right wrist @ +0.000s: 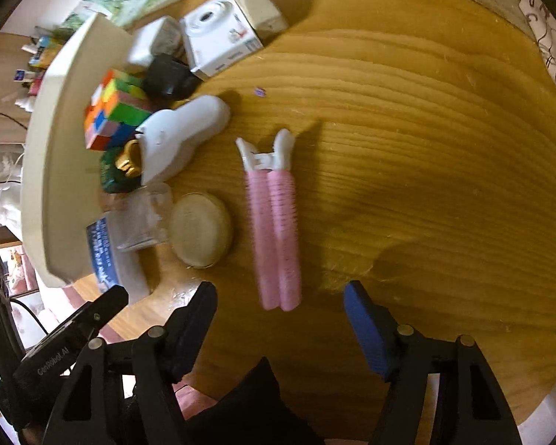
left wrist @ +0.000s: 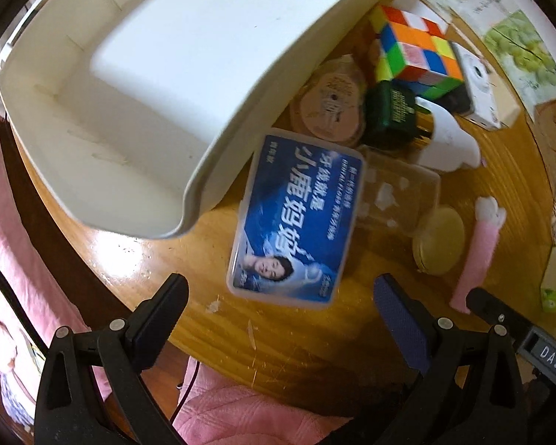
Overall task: Organize rigid objects
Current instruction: 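Grasp the blue floss box with the left tool while the right tool grasps the pink rollers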
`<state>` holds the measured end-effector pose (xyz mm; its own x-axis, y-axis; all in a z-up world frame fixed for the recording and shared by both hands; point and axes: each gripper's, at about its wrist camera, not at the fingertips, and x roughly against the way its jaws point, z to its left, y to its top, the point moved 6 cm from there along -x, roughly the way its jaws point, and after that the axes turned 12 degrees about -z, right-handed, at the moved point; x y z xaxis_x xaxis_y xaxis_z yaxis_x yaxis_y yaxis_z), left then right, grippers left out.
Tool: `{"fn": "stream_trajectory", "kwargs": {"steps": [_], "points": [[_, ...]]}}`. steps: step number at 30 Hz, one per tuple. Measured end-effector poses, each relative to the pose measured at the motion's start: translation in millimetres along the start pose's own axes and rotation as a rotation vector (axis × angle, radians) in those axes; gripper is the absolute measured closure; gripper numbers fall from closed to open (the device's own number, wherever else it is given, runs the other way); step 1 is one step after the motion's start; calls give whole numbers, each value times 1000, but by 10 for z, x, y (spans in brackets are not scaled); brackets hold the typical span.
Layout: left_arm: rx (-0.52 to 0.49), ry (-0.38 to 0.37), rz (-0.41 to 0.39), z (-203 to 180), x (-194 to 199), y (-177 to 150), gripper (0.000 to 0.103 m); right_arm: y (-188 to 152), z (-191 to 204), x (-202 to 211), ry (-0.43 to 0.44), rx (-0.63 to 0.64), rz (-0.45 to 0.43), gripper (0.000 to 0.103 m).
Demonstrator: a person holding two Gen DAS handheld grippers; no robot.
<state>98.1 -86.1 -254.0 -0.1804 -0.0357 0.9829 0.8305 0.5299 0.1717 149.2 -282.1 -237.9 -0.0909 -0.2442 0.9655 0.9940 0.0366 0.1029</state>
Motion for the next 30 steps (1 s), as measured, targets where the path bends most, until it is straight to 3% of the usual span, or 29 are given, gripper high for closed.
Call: {"fn": "stream_trajectory", "kwargs": {"steps": [5,17,19,24,30], "points": [[27,7,-10,9,-46,40,4,17,-31,-70,-24,10,31,38],[66,-16,0,75,-231,273,23,125,30,-166,-26,47,70,56],[66,-31,0,18,-254,289,30,141,125,-264,-28,52,70,68],[70,-39,0,-37,-287,293,31,144,194,-350,-22,60,72,76],[84,-57,4,-19,-323,272,31,116,244,-363,-11,74,73,77]]}}
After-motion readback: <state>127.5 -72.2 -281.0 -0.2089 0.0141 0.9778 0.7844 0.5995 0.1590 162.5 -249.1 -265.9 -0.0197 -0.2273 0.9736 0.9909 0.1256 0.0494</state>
